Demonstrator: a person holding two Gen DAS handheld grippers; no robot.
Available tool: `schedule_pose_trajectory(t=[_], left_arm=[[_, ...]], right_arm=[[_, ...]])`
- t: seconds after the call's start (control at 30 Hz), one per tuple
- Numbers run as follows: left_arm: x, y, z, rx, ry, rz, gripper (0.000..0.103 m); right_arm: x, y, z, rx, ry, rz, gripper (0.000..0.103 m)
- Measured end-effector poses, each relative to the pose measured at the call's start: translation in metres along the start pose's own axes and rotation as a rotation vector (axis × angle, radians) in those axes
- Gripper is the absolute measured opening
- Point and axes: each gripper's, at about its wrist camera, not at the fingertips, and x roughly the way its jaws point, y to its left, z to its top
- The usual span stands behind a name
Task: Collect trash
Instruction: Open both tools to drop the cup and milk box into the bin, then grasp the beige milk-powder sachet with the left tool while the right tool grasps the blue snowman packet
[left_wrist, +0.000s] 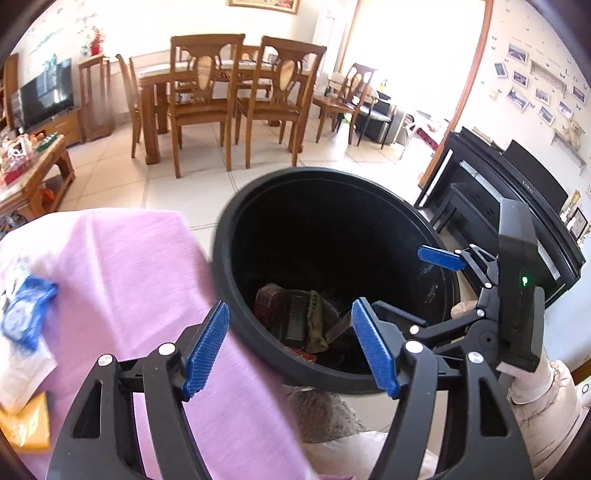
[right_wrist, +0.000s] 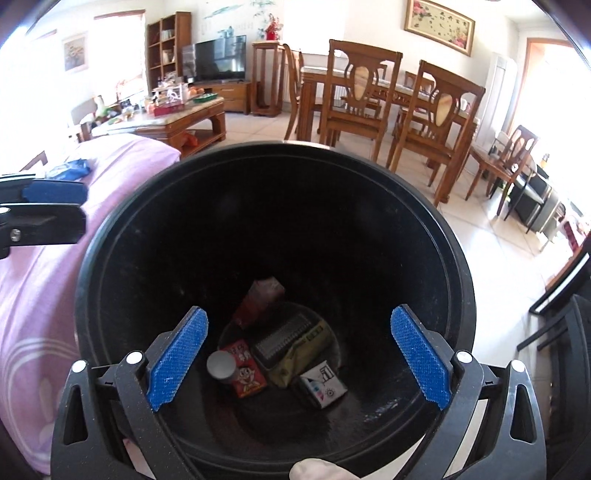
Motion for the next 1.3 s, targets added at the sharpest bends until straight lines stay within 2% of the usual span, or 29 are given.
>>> schedule_pose_trajectory(t=[0.13,0.27,0.33,0.43,0.5,0.6,0.7,0.77,0.9,0.97,1.13,1.17,1.23,1.3], left_arm=[[-0.03,0.026,-0.013,-0.051,-0.051,0.028,0.069],[-0.069,0.06,-0.034,-0.113,-0.114,0.083,0.069],[-0.091,0.083,-0.048,-0.166,-0.146,0.122,0.069],[-0.127,0.128,-0.076,-0.309,-0.203,0.159,0.069],[-0.148,0.158,-0.096,-0.383,-0.232,0.224,0.069],[-0.166,0.195,-0.119,-0.452,-0.232,0.3,0.069],[-0.168,0.231,-0.136,-0.535,-0.194,0.309,0.069],[-0.163,0.246,-0.141,-0.563,-0.157,0.311,0.068],[-0.15,0.261,-0.139,-0.527,-0.075,0.351,0.067],[-0.145,0.27,-0.141,-0.534,-0.05,0.34,0.067],[-0.138,0.277,-0.137,-0.508,-0.027,0.367,0.065],[-0.137,0.279,-0.136,-0.5,-0.022,0.376,0.063],[-0.133,0.279,-0.135,-0.461,-0.012,0.416,0.05],[-0.131,0.276,-0.137,-0.413,0.001,0.446,0.045]], right_arm=[[-0.013,0.015,0.015,0.016,-0.031,0.061,0.098],[-0.026,0.037,0.033,0.037,-0.061,0.171,0.098],[-0.028,0.054,0.046,0.04,-0.063,0.246,0.098],[-0.028,0.082,0.064,0.051,-0.06,0.363,0.098],[-0.024,0.103,0.079,0.052,-0.051,0.42,0.098],[-0.016,0.138,0.101,0.046,-0.031,0.493,0.098],[-0.002,0.175,0.123,0.049,0.003,0.561,0.097],[0.01,0.194,0.138,0.068,0.034,0.588,0.093],[0.043,0.223,0.162,0.137,0.116,0.636,0.084],[0.06,0.235,0.173,0.165,0.163,0.641,0.083],[0.104,0.251,0.183,0.245,0.28,0.614,0.083],[0.108,0.254,0.186,0.255,0.273,0.611,0.083],[0.113,0.261,0.191,0.243,0.28,0.591,0.081],[0.114,0.27,0.194,0.207,0.286,0.57,0.076]])
